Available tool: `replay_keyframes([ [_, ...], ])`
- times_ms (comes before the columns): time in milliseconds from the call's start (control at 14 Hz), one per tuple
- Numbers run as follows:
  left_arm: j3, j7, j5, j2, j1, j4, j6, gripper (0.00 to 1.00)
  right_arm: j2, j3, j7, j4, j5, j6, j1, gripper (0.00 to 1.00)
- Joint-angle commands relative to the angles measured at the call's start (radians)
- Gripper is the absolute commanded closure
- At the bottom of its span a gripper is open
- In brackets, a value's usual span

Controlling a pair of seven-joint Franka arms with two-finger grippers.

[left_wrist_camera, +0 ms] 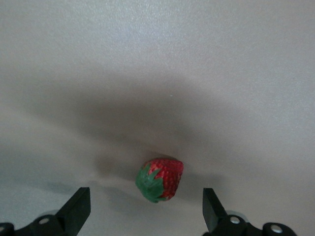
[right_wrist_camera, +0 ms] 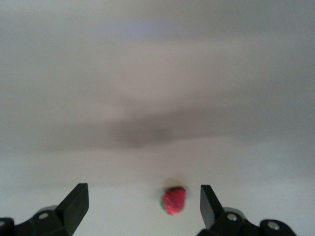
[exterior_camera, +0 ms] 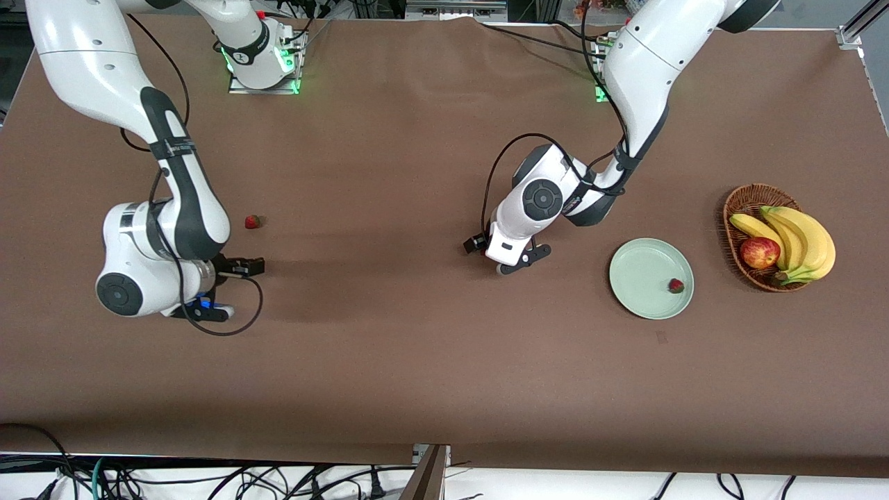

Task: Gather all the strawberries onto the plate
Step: 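Grasp the mid-table strawberry with the left gripper while the right reaches another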

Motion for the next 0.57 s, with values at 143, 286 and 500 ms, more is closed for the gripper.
replay_keyframes([
  [143, 0.017, -0.019, 0.006, -0.012, -0.011, -0.007, 0.019, 0.19, -0.115, 0.006, -0.004, -0.242, -0.011, 0.067, -0.01, 0.0],
  [286, 0.017, -0.022, 0.006, -0.014, -0.011, -0.005, 0.022, 0.21, -0.138, 0.006, -0.004, -0.342, -0.011, 0.147, -0.019, 0.0],
  [500, 0.017, -0.02, 0.006, -0.009, -0.014, -0.007, 0.036, 0.58, -0.15, 0.006, -0.004, -0.437, -0.011, 0.22, -0.02, 0.0],
])
